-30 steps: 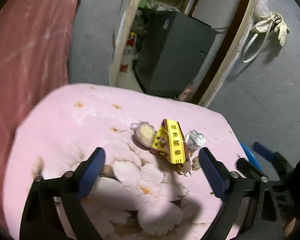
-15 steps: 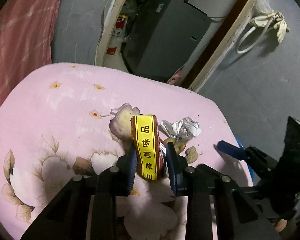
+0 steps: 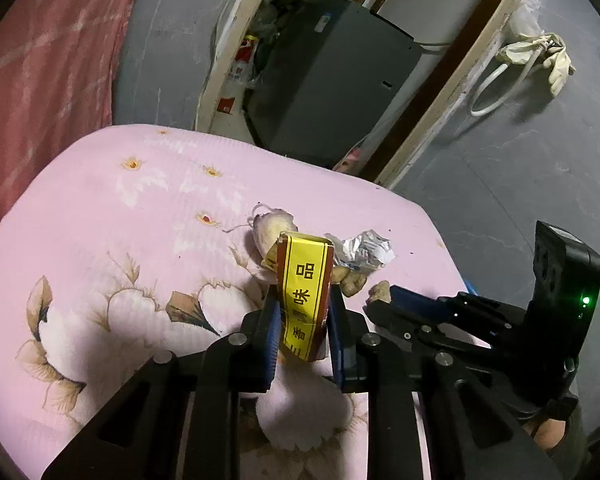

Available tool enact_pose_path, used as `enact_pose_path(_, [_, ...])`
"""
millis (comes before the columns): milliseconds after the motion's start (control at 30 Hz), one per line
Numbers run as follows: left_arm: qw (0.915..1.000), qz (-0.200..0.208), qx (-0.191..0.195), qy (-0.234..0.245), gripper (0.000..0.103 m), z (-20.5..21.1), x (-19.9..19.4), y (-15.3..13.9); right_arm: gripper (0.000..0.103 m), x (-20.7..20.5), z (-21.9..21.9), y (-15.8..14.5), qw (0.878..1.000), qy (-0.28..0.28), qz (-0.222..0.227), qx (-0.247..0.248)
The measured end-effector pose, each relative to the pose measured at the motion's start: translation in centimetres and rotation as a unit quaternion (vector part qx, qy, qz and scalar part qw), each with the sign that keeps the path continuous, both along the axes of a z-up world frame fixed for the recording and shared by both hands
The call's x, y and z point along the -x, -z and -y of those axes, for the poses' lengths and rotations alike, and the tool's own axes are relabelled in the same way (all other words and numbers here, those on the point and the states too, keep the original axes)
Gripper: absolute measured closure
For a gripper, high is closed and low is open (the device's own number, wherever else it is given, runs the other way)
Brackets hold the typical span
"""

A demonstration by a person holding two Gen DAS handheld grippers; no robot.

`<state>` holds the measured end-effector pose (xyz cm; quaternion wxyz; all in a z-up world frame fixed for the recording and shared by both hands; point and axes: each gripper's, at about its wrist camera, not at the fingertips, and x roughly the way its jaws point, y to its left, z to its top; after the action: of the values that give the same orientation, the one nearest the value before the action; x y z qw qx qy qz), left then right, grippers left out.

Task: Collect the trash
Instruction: 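Grasp the yellow-labelled packet with the left tool while the right tool grasps a tan scrap, then carry both held items over the blue basin and open both tools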

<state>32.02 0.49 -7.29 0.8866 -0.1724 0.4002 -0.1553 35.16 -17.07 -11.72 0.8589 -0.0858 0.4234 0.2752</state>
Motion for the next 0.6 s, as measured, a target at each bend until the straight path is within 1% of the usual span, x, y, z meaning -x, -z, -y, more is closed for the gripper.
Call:
enact_pose_path(167, [0.9999, 0.01, -0.007, 0.0, 0.085, 0.5, 1.0, -0.7, 0.087, 1.3, 1.1, -0.4, 1.0, 0.009, 0.009, -0.018])
enact_pose_path(300, [0.9996, 0.029, -0.006, 0.003, 0.085, 0.8, 1.6, -1.4, 0.087, 2.9, 2.6, -1.7, 0.998, 0.024, 0.041, -0.048])
enact_pose_path(400, [0.9987, 0.05, 0.0, 0.007, 0.086, 2.0, 2.5, -2.2, 0.087, 4.3, 4.0, -3.4, 0.994, 0.038, 0.076, -0.072])
enact_pose_path(433, [0.998, 0.062, 0.001, 0.009, 0.085, 2.6, 2.8, -2.6, 0.087, 5.0, 4.6, -4.2, 0.992, 0.044, 0.094, -0.078])
enact_pose_path(500, [0.9969, 0.077, 0.001, 0.014, 0.085, 3.6, 3.2, -3.3, 0.087, 6.0, 5.5, -5.6, 0.987, 0.053, 0.125, -0.08])
enact_pose_path(600, [0.9937, 0.111, -0.001, 0.02, 0.085, 5.5, 3.8, -4.9, 0.087, 7.5, 7.2, -8.0, 0.979, 0.069, 0.175, -0.084])
